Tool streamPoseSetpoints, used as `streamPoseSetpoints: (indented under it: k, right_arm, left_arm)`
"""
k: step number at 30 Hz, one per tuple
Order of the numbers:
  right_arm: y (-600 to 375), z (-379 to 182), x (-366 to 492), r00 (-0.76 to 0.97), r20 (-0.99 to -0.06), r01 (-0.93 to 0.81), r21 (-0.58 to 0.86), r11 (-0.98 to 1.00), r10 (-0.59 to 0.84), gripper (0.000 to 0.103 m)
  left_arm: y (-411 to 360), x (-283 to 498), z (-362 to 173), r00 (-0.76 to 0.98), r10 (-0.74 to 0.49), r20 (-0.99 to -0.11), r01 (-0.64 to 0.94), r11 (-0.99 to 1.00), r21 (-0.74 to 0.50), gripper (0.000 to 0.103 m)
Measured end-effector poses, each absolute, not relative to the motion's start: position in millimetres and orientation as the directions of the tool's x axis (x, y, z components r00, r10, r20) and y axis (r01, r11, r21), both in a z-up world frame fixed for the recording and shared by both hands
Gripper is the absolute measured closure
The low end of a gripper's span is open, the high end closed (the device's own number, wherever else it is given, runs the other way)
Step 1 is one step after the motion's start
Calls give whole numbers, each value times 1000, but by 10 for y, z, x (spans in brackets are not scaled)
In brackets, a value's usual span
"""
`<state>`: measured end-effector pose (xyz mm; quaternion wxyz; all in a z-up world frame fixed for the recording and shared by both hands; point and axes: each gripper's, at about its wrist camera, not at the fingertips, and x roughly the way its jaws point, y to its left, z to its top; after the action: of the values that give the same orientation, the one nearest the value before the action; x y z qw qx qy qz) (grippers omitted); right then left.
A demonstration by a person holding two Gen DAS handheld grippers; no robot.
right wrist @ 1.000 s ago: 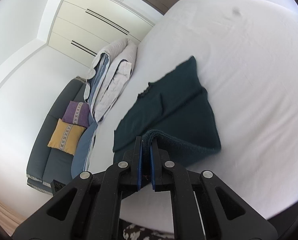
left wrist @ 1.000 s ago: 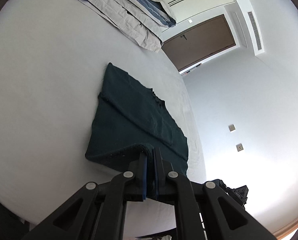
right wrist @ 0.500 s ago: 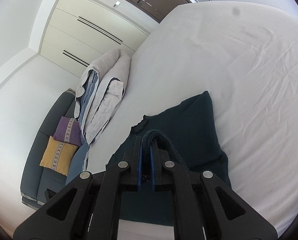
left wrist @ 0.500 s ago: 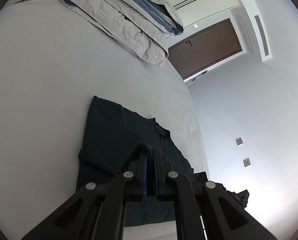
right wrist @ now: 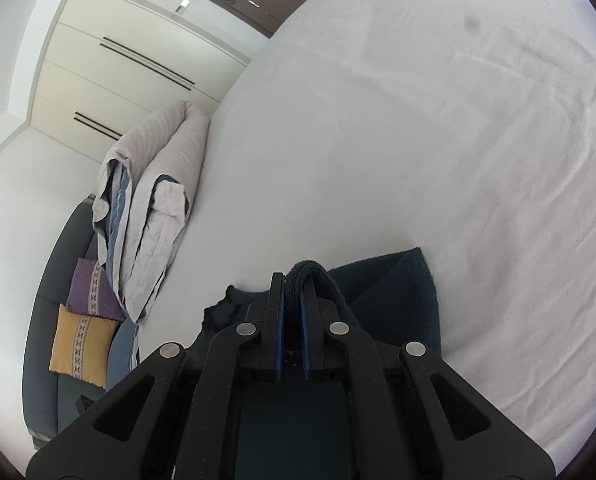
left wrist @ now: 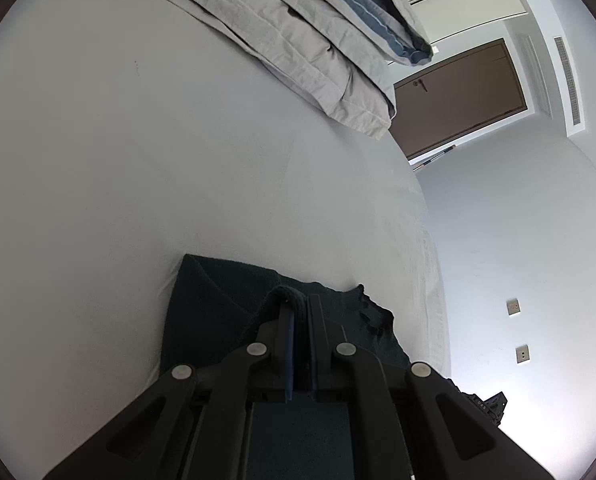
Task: Fold small clothes
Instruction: 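Lift the hem with both grippers and fold it toward the collar, then open both grippers and release the folded sweater onto the bed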
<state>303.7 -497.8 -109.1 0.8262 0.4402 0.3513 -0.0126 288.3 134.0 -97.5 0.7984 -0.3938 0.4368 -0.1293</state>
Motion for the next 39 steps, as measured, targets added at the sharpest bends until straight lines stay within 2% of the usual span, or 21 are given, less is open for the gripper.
streamPoseSetpoints:
  k: [4,5,8,9,10,11,17,20,27,31,34,36,37,39]
  right_arm:
    - [-5020,-1417,3403,703,-655,406,689,600,277,93]
    - [-5022,-1490,3461,689,-673,426,676,602,269,93]
    - [-4980,-1544,3538,710,-664,409,659,631,234,78]
    - [-4954,-1518,3550,714,-666,404,643,651,215,60]
    - [-4923,-1490,3531,715,-674,408,619,672,187,35]
    - [-4889,-1440,3492,727,-667,403,605,687,161,31]
    - [-4738,-1212,3307,734,-666,370,556,745,132,31]
    - [-4563,-1115,3130,720,-681,326,504,799,135,35]
    - [-3922,-1070,2554,690,-713,195,343,919,120,44]
    - [-3537,-1111,2217,679,-712,80,311,947,176,44]
    - [-3415,-1304,2157,621,-759,71,300,951,193,44]
    - [-3523,-1411,2102,617,-767,85,288,954,176,50]
    - [-3545,-1431,2086,621,-766,87,279,956,166,56]
    - [-3645,-1428,2000,626,-764,107,282,953,156,58]
  left_arm:
    - [1282,3163,-1228,546,-507,-667,-192,700,-688,93]
    - [1257,3197,-1278,534,-503,-680,-196,709,-678,84]
    - [1195,3175,-1272,545,-499,-674,-155,730,-666,65]
    - [1186,3146,-1239,554,-488,-675,-146,741,-656,62]
    - [1187,3115,-1207,561,-478,-676,-141,750,-647,54]
    - [1199,3091,-1175,566,-471,-677,-141,754,-642,48]
    - [1372,2889,-982,623,-432,-653,-144,757,-637,46]
    - [1402,2746,-922,636,-409,-655,-138,774,-618,45]
    - [1075,2229,-918,630,-379,-678,-37,858,-513,45]
    - [803,2021,-978,620,-369,-693,33,894,-447,45]
    - [636,2005,-1133,594,-304,-745,51,938,-342,46]
    - [637,2027,-1276,571,-281,-772,42,949,-314,52]
    - [654,2008,-1309,577,-267,-772,44,954,-297,60]
    - [683,1976,-1307,580,-259,-773,56,959,-279,63]
